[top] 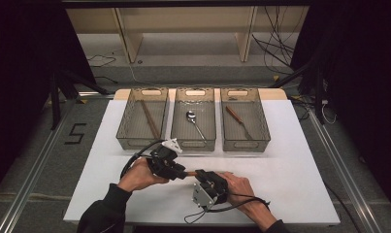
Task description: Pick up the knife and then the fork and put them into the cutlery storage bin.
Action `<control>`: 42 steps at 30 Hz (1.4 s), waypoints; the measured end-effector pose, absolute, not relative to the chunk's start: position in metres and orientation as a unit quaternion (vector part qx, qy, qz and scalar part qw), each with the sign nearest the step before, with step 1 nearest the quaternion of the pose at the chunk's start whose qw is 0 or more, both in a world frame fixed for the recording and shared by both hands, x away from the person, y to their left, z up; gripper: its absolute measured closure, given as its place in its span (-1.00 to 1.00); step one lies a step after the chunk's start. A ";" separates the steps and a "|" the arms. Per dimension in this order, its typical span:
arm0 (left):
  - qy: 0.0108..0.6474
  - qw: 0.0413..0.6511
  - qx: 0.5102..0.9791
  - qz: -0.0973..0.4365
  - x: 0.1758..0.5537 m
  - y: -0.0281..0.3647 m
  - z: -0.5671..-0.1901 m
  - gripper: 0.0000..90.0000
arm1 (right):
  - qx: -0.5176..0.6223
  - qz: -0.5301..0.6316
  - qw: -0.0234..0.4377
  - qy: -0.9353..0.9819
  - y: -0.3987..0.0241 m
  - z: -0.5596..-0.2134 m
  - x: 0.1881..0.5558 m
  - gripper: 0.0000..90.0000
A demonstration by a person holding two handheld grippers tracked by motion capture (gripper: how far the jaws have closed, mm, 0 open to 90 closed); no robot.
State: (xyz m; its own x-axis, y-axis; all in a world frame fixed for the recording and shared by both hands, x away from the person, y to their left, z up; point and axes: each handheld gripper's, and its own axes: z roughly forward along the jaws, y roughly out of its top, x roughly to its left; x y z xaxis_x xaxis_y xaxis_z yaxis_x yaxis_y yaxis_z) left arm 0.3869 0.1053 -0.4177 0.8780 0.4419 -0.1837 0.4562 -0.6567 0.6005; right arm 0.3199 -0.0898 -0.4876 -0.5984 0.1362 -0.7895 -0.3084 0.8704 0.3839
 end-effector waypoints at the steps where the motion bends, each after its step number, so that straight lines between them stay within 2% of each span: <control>1: 0.249 0.339 0.907 -0.009 0.387 0.107 -0.416 0.40 | -0.050 0.250 0.445 0.859 -0.090 -0.487 0.320 0.81; 7: 0.264 0.371 0.890 0.011 0.388 0.117 -0.406 -0.06 | -0.051 0.246 0.453 0.856 -0.092 -0.484 0.319 0.81; 10: 0.273 0.396 0.876 0.017 0.387 0.122 -0.399 -0.19 | -0.048 0.246 0.457 0.854 -0.093 -0.482 0.318 0.81; 13: 0.280 0.421 0.862 0.032 0.387 0.129 -0.391 -0.29 | -0.044 0.247 0.459 0.852 -0.094 -0.480 0.317 0.81; 20: 0.296 0.455 0.836 0.074 0.386 0.147 -0.380 -0.38 | -0.021 0.265 0.448 0.854 -0.105 -0.465 0.322 0.81; 27: 0.299 0.482 0.817 0.109 0.383 0.159 -0.379 -0.42 | 0.091 0.334 0.377 0.859 -0.137 -0.426 0.341 0.81; 35: 0.287 0.490 0.811 0.143 0.373 0.158 -0.395 -0.51 | 0.271 0.437 0.224 0.828 -0.194 -0.375 0.385 0.81; 42: 0.285 0.492 0.806 0.163 0.365 0.164 -0.418 -0.56 | 0.354 0.462 0.161 0.797 -0.224 -0.353 0.425 0.81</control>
